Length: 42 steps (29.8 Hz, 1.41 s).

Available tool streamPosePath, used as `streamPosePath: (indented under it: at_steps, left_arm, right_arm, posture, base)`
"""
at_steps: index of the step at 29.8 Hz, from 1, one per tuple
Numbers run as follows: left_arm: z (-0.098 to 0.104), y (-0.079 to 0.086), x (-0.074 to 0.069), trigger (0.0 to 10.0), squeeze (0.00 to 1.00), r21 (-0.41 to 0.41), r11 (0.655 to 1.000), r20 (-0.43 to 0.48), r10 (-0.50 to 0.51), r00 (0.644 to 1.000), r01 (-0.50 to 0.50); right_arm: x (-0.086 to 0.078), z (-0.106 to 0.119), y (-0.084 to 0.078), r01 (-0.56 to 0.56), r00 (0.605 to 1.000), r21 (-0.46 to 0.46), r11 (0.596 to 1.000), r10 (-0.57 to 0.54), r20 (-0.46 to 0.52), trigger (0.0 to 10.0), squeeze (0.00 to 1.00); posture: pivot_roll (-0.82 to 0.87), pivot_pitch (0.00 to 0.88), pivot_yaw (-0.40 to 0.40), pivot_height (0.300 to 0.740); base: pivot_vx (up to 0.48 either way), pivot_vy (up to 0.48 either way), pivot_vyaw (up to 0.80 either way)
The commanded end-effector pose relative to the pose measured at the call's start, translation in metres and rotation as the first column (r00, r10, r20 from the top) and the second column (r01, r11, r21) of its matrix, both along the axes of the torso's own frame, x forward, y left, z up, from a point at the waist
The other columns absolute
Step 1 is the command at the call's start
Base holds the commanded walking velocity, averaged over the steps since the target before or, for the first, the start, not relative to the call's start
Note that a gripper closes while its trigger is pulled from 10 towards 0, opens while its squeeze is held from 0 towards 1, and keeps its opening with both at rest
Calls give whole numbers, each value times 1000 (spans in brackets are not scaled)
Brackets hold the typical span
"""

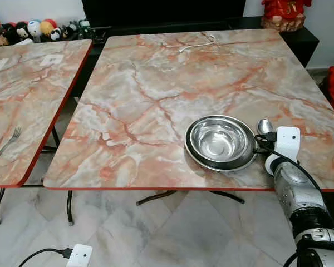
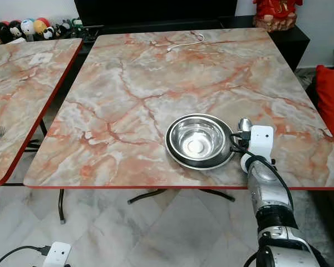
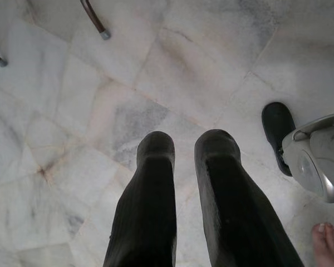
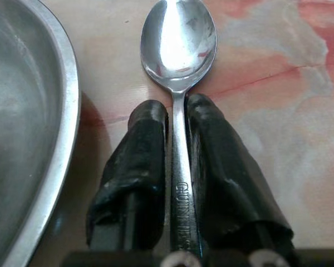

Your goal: Setting the table

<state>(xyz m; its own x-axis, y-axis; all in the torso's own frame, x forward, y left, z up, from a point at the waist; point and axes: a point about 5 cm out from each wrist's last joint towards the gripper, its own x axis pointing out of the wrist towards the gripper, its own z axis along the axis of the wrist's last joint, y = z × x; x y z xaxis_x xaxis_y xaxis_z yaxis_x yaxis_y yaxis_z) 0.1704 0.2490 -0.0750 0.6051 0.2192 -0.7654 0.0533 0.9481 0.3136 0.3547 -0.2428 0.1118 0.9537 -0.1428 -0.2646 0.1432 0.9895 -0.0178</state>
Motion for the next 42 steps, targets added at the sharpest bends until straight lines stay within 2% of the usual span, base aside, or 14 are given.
streamPosePath:
  at_steps: [1,15,16,17,18,20,21,22,27,42]
  left_arm:
    - [-2,7,-8,10000,0,15,1000,-26,8,1000,-8]
    - [-2,6,-8,10000,0,15,1000,-27,9,1000,-9]
    - [-2,6,-8,10000,0,14,1000,-27,9,1000,-9]
    - [-2,6,-8,10000,0,14,1000,-27,9,1000,-9]
    - [-2,6,-8,10000,0,15,1000,-27,9,1000,-9]
    - [-2,6,-8,10000,0,14,1000,-27,9,1000,-9]
    - [-2,6,-8,10000,0,14,1000,-27,9,1000,-8]
    - [-2,6,-8,10000,0,14,1000,-27,8,1000,-8]
    - [-2,6,-8,10000,0,14,1000,-24,9,1000,-9]
    - [-1,5,-6,10000,0,12,1000,-17,8,1000,-8]
  right_arm:
    - [-1,-6,2,4,1000,10,1000,-3,-24,10000,0]
    - [1,-3,3,12,1000,6,1000,-12,-3,10000,0]
    - [1,-2,2,12,1000,-3,1000,-12,2,10000,184]
    - [1,-2,2,12,1000,-3,1000,-12,2,10000,184]
    - [1,-2,2,14,1000,-3,1000,-14,7,10000,518]
    - [1,-1,2,19,1000,-2,1000,-19,9,10000,443]
    - [1,-1,2,20,1000,-3,1000,-20,9,10000,443]
    - [1,-1,2,21,1000,-4,1000,-21,9,10000,0]
    - [1,0,0,30,999,-3,1000,-30,22,10000,0]
    - [3,22,-5,83,977,47,995,-91,190,10000,0]
  posture:
    - [-86,135,80,740]
    - [-86,133,76,740]
    - [-86,133,76,740]
    - [-86,133,76,740]
    - [-86,132,76,740]
    - [-86,131,77,740]
    - [-86,131,77,740]
    - [-86,132,77,740]
    - [-86,131,77,740]
    - [-88,129,77,740]
  base:
    - [0,0,0]
    - [0,0,0]
    - [0,0,0]
    - [0,0,0]
    - [0,0,0]
    - [0,0,0]
    - [0,0,0]
    - [0,0,0]
    - [0,0,0]
    - [0,0,0]
